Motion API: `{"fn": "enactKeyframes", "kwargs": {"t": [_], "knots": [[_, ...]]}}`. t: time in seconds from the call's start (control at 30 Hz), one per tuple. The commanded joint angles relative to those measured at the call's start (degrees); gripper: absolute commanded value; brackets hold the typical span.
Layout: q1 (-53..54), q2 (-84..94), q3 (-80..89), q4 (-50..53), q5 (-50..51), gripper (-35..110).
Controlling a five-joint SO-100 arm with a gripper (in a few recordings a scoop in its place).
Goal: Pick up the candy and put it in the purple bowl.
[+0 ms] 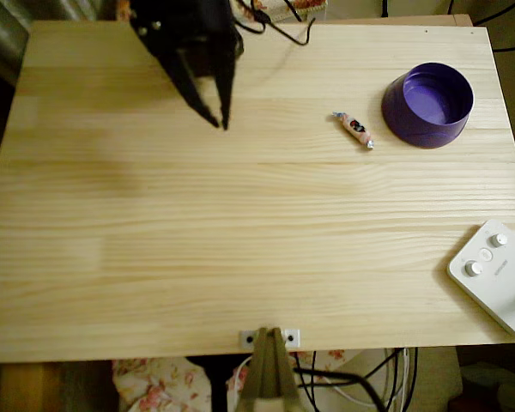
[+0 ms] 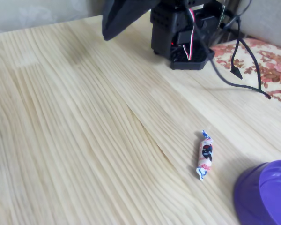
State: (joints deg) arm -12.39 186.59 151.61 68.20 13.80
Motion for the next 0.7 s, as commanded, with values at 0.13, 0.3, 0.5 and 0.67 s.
{"fn": "enactKeyframes", "kwargs": {"t": [0.13,0.3,0.5,0.67], "knots": [[-10.5,-23.6,-24.1,4.1,8.2,-1],[-15.8,-28.8,-29.4,2.5,13.3,-1],[-21.9,-31.6,-31.2,-0.5,21.2,-1],[-25.2,-33.7,-30.6,-0.8,24.4,-1]]}}
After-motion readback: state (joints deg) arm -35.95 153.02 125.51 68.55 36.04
